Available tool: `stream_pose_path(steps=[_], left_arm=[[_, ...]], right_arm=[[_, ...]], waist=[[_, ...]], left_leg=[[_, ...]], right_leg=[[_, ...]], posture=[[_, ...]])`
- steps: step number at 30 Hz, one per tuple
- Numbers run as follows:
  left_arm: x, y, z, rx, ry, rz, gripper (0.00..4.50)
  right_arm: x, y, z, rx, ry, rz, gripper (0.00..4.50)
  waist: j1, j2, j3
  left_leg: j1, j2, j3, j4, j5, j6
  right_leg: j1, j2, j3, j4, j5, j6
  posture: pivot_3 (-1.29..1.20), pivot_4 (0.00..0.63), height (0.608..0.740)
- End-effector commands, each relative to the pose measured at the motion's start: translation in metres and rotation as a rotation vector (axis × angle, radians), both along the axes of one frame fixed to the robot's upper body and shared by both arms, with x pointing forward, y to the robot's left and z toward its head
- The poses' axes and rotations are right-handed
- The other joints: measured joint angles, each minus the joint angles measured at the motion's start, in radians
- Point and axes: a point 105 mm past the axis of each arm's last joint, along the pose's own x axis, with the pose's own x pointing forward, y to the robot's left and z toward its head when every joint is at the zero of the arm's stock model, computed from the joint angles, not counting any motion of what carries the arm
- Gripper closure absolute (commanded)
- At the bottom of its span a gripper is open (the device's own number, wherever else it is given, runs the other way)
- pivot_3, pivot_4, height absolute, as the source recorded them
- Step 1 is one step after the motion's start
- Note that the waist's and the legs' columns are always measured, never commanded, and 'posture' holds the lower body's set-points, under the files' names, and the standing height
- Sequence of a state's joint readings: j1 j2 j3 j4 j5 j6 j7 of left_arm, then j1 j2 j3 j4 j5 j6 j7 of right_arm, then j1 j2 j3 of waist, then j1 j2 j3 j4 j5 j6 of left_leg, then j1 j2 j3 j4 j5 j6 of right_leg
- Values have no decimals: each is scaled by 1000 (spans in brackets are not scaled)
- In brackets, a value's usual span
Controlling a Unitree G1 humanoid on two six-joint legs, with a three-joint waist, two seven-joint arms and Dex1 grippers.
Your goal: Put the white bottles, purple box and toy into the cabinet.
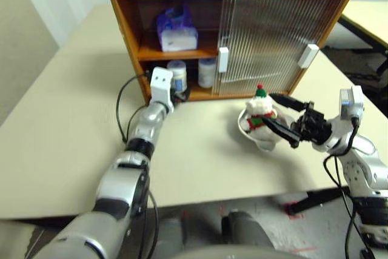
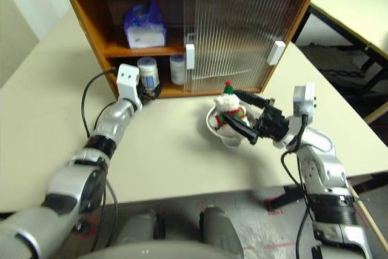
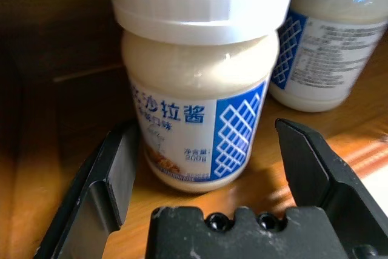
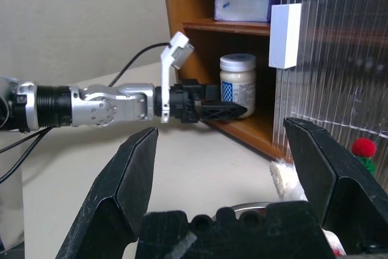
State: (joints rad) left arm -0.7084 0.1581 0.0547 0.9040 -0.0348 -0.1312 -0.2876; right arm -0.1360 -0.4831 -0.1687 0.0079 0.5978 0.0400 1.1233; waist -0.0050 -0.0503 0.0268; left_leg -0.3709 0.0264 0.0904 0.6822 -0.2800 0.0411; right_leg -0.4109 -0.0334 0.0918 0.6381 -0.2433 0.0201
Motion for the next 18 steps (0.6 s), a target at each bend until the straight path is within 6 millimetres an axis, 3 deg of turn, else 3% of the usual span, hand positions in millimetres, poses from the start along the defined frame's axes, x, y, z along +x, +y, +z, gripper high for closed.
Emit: stream_pose_path(steps=[1,6,9,12,18], left_arm=[[-7,1,7,11,-9,-30,40],[-32,-13,11,-21,9,-165,40],[-57,-49,42,-102,-119,-460,405],[-69,-66,60,-107,-185,-618,1304],[-72,-99,76,-82,-240,-758,3758]], right_arm=[[1,-2,0,7,2,-7,0],[2,-4,-2,10,2,-10,0],[3,-6,-5,9,4,-16,0],[3,-8,-6,10,4,-20,0],[3,-8,-7,11,-1,-26,0]], waist=[[1,0,0],[2,1,-1],[4,1,-1],[11,1,-1],[14,1,-1]], left_leg=[[0,0,0,0,0,0],[1,0,0,0,0,0],[1,0,0,0,0,0],[1,0,0,0,1,0],[4,0,1,0,2,3]], right_leg=[[0,0,0,0,0,0],[0,-1,0,2,0,0],[0,-1,0,2,0,0],[1,-1,0,2,0,-1],[4,1,2,-1,0,-1]], posture=[[66,0,740],[66,0,740],[67,0,740],[64,0,740],[55,0,740]])
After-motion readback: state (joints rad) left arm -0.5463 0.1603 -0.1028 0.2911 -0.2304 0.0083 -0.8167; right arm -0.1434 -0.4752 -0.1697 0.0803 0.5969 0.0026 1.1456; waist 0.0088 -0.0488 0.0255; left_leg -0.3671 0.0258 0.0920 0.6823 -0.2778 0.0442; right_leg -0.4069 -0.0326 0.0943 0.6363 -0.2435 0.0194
